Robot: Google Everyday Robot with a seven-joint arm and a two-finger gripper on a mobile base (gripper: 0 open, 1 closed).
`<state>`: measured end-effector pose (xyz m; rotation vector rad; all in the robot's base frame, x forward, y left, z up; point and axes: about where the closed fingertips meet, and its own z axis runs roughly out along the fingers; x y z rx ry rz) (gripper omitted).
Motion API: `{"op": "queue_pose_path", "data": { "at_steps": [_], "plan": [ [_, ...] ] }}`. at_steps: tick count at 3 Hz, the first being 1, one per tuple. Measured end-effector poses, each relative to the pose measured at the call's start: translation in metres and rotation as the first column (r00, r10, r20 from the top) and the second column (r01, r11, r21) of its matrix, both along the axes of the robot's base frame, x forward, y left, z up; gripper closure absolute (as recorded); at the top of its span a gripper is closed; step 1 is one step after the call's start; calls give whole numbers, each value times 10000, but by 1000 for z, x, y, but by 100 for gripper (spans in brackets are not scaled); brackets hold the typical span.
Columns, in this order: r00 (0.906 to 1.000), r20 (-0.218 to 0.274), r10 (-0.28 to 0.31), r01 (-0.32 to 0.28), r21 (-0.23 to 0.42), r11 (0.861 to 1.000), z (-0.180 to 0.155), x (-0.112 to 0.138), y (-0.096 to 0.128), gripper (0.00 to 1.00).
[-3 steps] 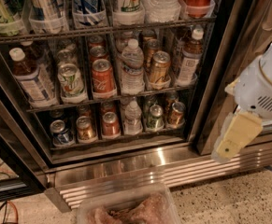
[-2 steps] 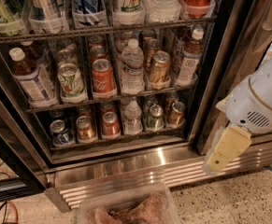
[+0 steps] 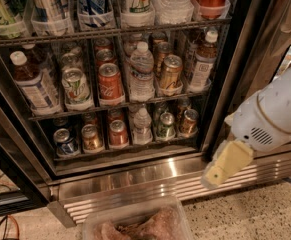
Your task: Pick water bottle from middle shelf of fridge
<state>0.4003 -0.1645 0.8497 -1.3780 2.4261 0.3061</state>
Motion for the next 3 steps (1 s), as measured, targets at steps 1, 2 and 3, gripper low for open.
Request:
{"op": "queue_pose_path", "data": {
  "at_steps": [1,2,3],
  "plan": [
    [9867,-93,-1625,1625,1170,9798,-27,16,24,0],
    [9641,-408,-2624,2648,2211,9386,-45,36,44,0],
    [9641,-408,-2624,2648,2212,9386,-45,36,44,0]
  ]
}}
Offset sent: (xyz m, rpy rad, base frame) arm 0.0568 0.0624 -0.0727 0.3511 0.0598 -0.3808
